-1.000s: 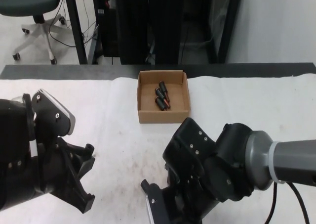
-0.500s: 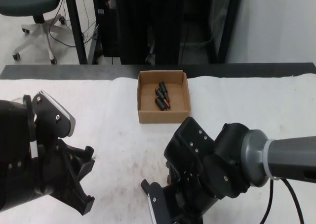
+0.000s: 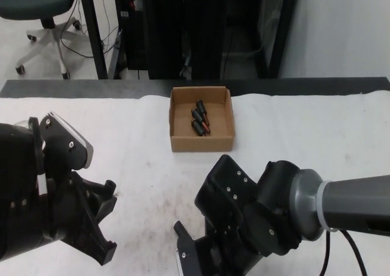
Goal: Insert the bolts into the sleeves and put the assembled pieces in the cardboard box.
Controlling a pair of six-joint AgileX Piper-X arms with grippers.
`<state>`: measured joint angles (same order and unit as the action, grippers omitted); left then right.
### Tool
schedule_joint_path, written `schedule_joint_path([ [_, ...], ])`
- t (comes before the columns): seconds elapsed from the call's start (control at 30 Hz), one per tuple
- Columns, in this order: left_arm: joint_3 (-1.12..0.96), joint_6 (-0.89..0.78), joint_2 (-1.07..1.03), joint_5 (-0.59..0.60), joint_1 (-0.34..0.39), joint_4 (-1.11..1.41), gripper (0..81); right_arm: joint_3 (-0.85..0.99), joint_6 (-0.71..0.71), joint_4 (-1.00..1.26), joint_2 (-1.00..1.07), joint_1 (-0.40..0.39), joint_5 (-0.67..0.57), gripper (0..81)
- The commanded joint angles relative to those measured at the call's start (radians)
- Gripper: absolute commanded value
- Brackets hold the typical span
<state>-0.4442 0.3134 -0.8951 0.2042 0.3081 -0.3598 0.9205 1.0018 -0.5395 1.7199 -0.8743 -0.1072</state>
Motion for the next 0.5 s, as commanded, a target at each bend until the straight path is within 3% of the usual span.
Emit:
schedule_joint_path([
  [0.0,-0.011,-0.006,0.012,-0.010,-0.002,0.005,0.3,0.024,-0.009,0.003,-0.022,-0.003,0.030,0.8],
  [0.1,-0.011,-0.006,0.012,-0.010,-0.002,0.005,0.3,0.064,-0.009,0.003,-0.061,0.000,0.045,4.5],
  [0.3,-0.011,-0.008,0.012,-0.010,-0.002,0.005,0.3,0.142,-0.048,0.008,-0.086,0.011,0.045,30.4],
  [0.47,-0.011,-0.008,0.012,-0.010,-0.002,0.005,0.3,0.143,-0.048,0.004,-0.067,0.041,-0.047,29.5],
])
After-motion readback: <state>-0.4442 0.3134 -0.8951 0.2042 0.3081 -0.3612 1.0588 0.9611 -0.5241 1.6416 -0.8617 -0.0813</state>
